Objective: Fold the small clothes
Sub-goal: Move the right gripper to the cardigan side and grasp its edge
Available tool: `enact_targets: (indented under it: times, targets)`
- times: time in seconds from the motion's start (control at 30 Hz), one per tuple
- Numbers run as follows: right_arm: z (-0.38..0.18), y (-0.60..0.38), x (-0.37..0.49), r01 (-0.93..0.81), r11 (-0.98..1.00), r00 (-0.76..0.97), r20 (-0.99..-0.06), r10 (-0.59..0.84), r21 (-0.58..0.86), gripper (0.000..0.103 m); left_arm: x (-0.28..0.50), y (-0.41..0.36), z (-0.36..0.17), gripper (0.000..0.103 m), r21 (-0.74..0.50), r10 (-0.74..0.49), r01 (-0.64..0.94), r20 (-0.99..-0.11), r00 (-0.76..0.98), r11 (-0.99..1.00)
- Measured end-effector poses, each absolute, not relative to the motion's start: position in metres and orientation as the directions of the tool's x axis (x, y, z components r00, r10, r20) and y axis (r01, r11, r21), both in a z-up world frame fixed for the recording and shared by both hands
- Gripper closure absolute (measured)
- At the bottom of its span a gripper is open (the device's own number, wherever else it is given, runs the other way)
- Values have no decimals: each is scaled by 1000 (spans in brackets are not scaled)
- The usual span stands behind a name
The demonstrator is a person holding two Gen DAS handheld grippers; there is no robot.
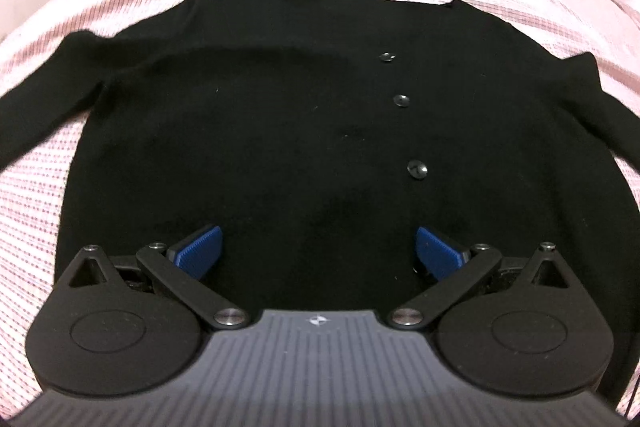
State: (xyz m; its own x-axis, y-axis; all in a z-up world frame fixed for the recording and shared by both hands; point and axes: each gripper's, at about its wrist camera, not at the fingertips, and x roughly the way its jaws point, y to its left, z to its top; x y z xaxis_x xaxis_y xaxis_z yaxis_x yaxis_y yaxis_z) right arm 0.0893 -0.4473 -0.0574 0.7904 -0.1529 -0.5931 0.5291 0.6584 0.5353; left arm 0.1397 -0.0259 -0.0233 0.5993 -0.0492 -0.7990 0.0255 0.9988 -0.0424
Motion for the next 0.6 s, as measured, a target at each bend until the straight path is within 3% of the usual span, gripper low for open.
enact_targets:
  times: [0.43,0.5,0.57,0.6]
  targets:
    - [-60,-472,101,485,548,865,-467,-186,681,0,132,-31,-34,0,-16,-21,13,-775,631,1000]
    - [-60,-477,108,467,559,876,-442,-191,685,7,131,-30,-33,0,-18,-23,13,-772,635,1000]
    - [-62,-482,115,472,562,874,-442,-200,679,36,129,-31,-33,0,-13,-20,16,-767,642,1000]
    - [-62,-485,117,479,558,871,-449,-202,678,45,129,-31,-33,0,-10,-19,17,-766,643,1000]
